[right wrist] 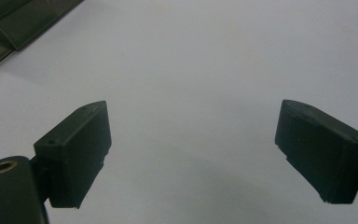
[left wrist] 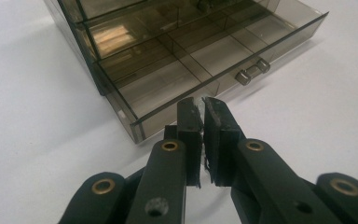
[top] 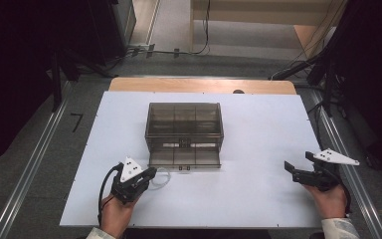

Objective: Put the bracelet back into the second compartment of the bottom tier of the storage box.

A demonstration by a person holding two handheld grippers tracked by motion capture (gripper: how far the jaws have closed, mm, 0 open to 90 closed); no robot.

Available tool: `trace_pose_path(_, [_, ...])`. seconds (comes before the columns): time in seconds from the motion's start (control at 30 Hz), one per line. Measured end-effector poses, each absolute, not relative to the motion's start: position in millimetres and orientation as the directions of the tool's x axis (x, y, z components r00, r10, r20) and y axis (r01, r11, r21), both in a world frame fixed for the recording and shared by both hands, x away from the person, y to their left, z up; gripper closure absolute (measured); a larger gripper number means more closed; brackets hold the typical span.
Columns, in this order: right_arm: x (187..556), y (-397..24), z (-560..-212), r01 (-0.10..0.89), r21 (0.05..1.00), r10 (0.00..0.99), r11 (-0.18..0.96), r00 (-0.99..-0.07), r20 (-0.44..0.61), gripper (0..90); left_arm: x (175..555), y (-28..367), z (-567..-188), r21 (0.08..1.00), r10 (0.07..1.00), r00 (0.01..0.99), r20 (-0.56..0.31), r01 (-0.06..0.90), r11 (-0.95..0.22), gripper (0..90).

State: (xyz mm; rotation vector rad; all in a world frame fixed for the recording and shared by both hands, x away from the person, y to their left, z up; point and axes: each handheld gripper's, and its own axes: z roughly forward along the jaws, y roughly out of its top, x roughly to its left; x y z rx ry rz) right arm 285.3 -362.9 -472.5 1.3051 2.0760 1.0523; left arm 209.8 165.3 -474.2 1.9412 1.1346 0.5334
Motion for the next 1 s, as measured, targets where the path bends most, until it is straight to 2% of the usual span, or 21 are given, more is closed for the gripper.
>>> trace_pose_path(0.37, [285.6,-362.8,-472.7,0.538,0.803,0.898,0.255,-0.439,0.008,9.1,206.2,167.4,-459.1,0.849,0.862,0.502,-0.069,0.484,-0.214,86.4])
trace_pose_path(1.0, [285.6,-363.0,-472.8,0.538,0.803,0.898,0.256,-0.441,0.009,9.1,206.7,153.2,-450.3,0.864,0.846,0.529,-0.059,0.451,-0.222,86.5])
